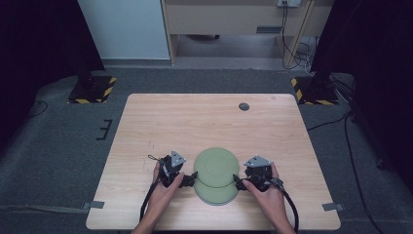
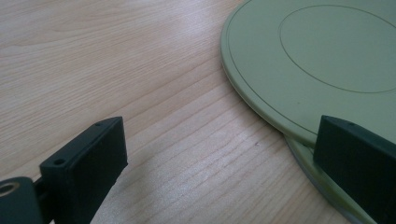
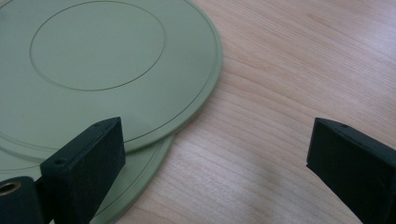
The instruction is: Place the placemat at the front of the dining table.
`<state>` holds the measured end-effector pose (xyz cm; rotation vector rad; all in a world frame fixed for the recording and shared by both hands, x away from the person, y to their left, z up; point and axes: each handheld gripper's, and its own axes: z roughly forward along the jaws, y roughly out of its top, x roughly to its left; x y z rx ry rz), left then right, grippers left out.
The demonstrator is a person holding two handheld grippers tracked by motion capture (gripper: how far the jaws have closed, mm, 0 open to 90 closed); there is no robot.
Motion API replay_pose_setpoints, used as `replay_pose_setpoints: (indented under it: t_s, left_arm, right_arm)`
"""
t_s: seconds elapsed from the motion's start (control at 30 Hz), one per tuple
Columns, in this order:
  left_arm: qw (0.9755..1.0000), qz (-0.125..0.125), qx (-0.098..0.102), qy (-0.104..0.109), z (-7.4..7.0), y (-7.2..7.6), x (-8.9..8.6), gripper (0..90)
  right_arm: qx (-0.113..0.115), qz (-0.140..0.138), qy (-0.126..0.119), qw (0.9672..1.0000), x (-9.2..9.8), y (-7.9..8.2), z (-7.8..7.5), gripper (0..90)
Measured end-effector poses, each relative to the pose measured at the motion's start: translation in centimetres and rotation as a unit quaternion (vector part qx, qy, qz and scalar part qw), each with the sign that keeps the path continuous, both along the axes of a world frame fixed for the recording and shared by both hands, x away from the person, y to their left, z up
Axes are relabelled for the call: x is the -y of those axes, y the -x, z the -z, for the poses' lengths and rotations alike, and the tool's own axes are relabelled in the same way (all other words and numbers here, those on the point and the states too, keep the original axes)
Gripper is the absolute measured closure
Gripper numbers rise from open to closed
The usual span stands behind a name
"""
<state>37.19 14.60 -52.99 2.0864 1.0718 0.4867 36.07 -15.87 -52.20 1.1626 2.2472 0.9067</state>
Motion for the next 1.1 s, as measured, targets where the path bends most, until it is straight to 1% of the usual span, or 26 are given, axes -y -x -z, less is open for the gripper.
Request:
replay_pose_setpoints:
  t_s: [0.07,0.17,0.23,0.4,0.6,0.77,0.83,0.87,0.93,0.97,1.0,1.03,1.1]
  left_arm:
    - [1.0,0.001,0.0,0.001,0.1,0.0,0.1,2.2]
    - [1.0,0.001,0.001,-0.004,0.1,-0.1,0.3,1.1]
    - [1.0,0.001,-0.002,-0.004,0.1,-0.2,0.2,0.3]
    - [1.0,0.002,-0.006,0.006,0.3,-0.5,0.1,0.1]
    - [1.0,0.004,0.001,-0.005,0.1,-0.7,0.3,0.3]
    - [1.0,-0.001,-0.001,-0.002,0.1,-0.7,0.3,1.3]
    - [1.0,-0.002,0.0,-0.003,0.0,-0.6,0.2,2.1]
    - [1.0,0.0,0.001,-0.003,-0.1,-0.5,0.1,2.2]
    - [1.0,0.001,0.002,-0.004,-0.2,-0.4,0.0,2.2]
    - [1.0,0.001,0.002,-0.004,-0.2,-0.4,0.0,2.1]
    - [1.0,0.002,0.002,-0.004,-0.2,-0.4,0.0,2.1]
    - [1.0,0.002,0.003,-0.004,-0.2,-0.4,-0.1,2.1]
    - [1.0,0.002,0.002,-0.003,-0.3,-0.4,-0.1,2.1]
  right_arm:
    - [-0.002,-0.003,0.007,1.0,-0.2,0.1,0.1,4.4]
    - [-0.003,-0.003,0.007,1.0,-0.2,-0.2,0.1,2.2]
    - [-0.007,0.0,0.002,1.0,-0.1,-0.3,0.2,1.2]
    - [-0.012,0.003,0.0,0.9999,-0.1,-0.5,0.2,0.7]
    - [-0.007,0.008,0.001,0.9999,-0.1,-0.7,0.2,0.6]
    - [-0.007,0.007,0.001,1.0,0.0,-0.8,0.2,1.8]
    - [0.002,0.006,0.007,1.0,0.0,-0.6,0.0,5.4]
    - [-0.001,0.004,0.004,1.0,0.1,-0.5,-0.2,5.5]
    - [-0.009,0.003,0.002,1.0,0.3,-0.4,-0.4,10.2]
    - [-0.013,0.002,0.007,0.9999,0.5,-0.3,-0.6,9.8]
    - [-0.013,0.002,0.007,0.9999,0.5,-0.3,-0.6,9.8]
    - [-0.015,-0.001,0.012,0.9998,0.6,-0.3,-0.8,9.5]
    - [-0.015,-0.002,0.015,0.9998,0.9,-0.1,-1.5,9.1]
